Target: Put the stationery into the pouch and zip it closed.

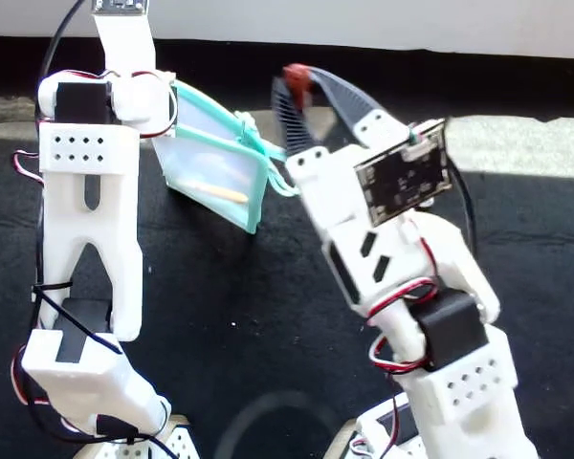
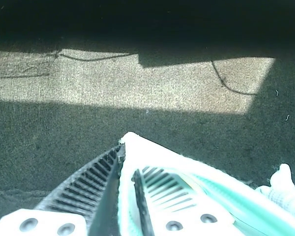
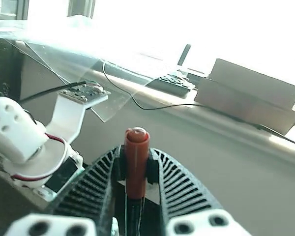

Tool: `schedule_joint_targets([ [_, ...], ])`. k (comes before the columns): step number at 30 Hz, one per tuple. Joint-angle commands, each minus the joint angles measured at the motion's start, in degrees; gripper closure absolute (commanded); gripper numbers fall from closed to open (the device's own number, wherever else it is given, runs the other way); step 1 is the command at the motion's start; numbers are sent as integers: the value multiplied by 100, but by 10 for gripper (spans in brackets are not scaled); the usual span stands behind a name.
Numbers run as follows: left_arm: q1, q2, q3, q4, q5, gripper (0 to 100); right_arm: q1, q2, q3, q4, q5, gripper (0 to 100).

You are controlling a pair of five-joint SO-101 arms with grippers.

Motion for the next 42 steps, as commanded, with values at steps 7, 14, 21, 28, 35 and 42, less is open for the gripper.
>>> schedule_joint_targets([
  [7, 13, 233, -382, 387, -62, 991, -497, 1288, -2202, -356, -651, 992],
  [14, 13, 207, -470, 589, -62, 991, -585, 2123, -2651, -347, -941, 992],
  [21, 13, 233, -998, 1363, -334, 991, -576, 2519, -2642, 110, -941, 992],
  [28, -4, 180, -1051, 1530, -466, 991, -549, 3284, -2642, 215, -923, 992],
  [35, -31, 163, -1051, 1600, -1512, 991, -338, 4084, -2703, 189, -914, 992],
  [42, -189, 4, -1341, 1609, -1741, 991, 110, 4207, -2703, 189, -941, 992],
])
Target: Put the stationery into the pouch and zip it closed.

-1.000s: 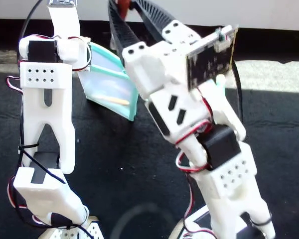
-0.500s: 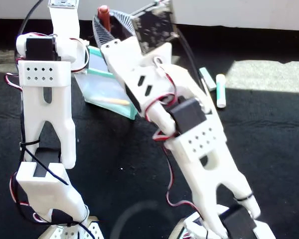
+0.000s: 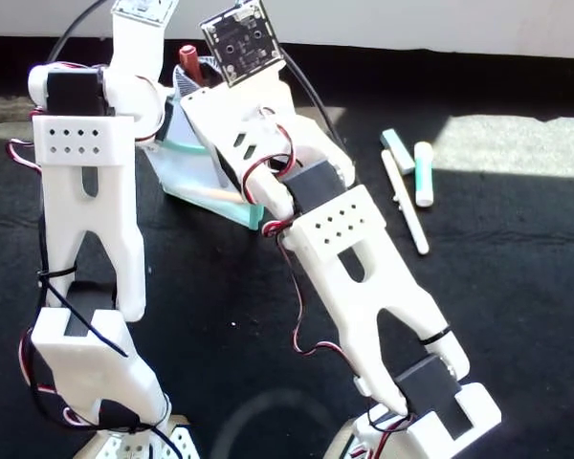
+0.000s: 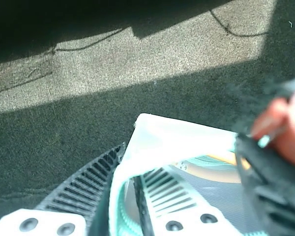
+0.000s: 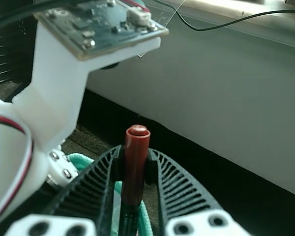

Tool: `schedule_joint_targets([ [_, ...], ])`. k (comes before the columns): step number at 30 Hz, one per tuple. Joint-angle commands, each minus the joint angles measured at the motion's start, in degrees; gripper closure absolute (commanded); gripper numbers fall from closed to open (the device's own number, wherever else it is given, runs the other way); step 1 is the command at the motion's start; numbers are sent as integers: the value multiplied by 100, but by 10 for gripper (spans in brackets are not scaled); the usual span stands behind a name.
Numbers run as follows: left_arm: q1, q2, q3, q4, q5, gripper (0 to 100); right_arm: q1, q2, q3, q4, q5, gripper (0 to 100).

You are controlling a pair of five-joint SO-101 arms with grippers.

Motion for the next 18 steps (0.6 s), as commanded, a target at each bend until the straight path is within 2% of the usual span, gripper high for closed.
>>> schedule_joint_targets([
  [1, -101, -84, -48, 62, -79, 991, 330, -31, -277, -4, -35, 992],
  [8, -127, -66, -48, 44, -97, 991, 312, -418, -233, 75, -26, 990],
  [15, -119, -57, -48, 18, -70, 991, 303, -857, -277, 1508, -9, 982],
  [18, -101, -57, -48, 18, -70, 991, 295, -989, -277, 1930, -35, 885],
])
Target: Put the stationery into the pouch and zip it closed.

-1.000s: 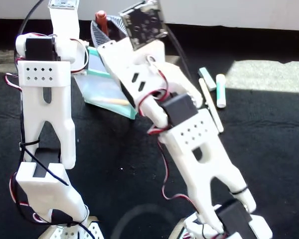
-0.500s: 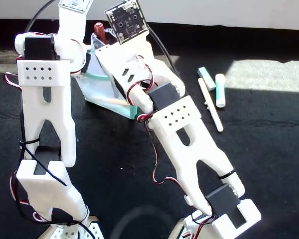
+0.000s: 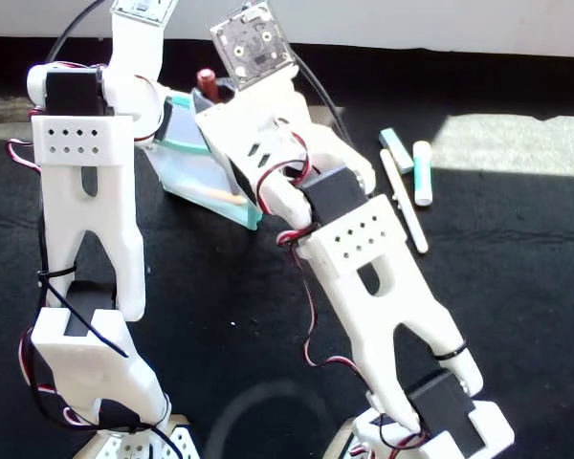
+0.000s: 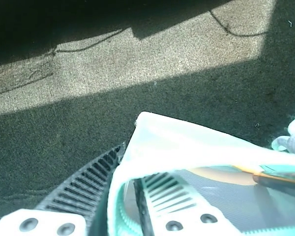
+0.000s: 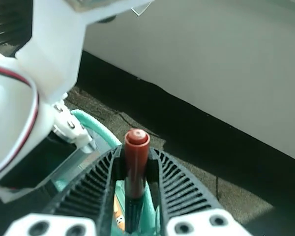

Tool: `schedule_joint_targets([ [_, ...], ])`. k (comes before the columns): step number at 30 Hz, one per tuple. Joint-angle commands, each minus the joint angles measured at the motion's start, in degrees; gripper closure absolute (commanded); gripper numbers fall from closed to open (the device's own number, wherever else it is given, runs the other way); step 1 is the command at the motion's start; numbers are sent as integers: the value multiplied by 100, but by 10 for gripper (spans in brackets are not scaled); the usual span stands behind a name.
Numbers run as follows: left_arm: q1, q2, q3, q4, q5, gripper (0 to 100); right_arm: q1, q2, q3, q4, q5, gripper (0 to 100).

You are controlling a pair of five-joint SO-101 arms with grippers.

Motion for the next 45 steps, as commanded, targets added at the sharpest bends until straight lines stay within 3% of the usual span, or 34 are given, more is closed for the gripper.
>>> schedule_joint_targets([
  [1, -22, -4, -48, 0, -53, 991, 224, -374, -277, 497, -44, 848],
  [6, -22, -4, -40, 0, -53, 991, 242, -558, -286, 734, -527, 832],
  [21, -22, 277, -84, 0, -53, 991, 277, -971, -840, 725, -536, 832],
  [24, -22, 321, -84, -9, -53, 991, 866, -1015, -1015, 734, -536, 851],
  [27, -40, 312, -110, -9, -53, 991, 1666, -910, -919, 822, -527, 991],
  [28, -40, 330, -163, 0, -53, 991, 1895, -813, -804, 866, -527, 995],
  [37, -48, 365, -189, 9, -62, 991, 3459, 1631, 101, 1015, -519, 956],
  [39, -48, 365, -189, 9, -70, 991, 3468, 2308, -215, 1270, -466, 894],
  [42, -48, 365, -180, 9, -79, 991, 3196, 3196, -1051, 1851, 237, 780],
  [45, -48, 365, -180, 9, -79, 991, 2967, 3978, -2044, 2396, 703, 754],
])
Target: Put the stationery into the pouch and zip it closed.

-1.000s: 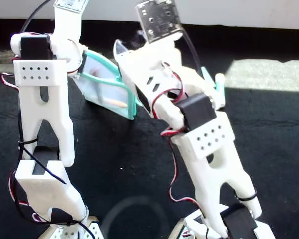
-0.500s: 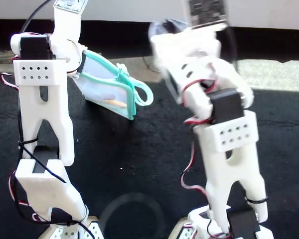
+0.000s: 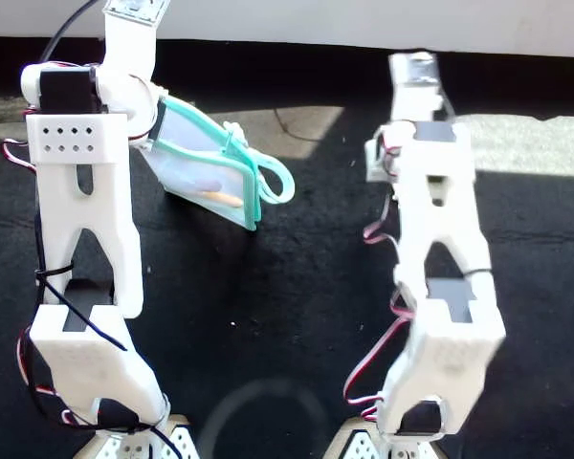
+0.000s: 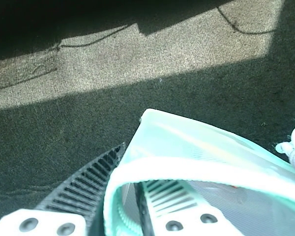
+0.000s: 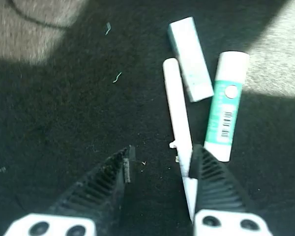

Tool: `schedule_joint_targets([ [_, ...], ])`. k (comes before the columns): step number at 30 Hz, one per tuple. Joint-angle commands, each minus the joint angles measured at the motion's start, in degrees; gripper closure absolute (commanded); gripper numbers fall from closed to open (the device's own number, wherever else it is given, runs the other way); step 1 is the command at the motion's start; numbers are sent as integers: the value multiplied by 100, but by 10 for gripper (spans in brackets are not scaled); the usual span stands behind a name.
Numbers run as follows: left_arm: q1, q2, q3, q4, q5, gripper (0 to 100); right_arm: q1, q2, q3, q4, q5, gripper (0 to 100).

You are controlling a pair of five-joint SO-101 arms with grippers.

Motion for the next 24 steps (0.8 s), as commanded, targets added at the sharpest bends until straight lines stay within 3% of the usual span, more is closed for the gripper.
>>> schedule_joint_targets([
  [1, -22, 119, -13, -35, -44, 991, -233, 725, -1393, 532, 431, 761],
  [13, -22, 119, -4, -26, -53, 991, 110, 2967, -4549, 1640, 448, 804],
  [24, -22, 119, -4, -18, -53, 991, 145, 4180, -5288, 1666, 457, 807],
])
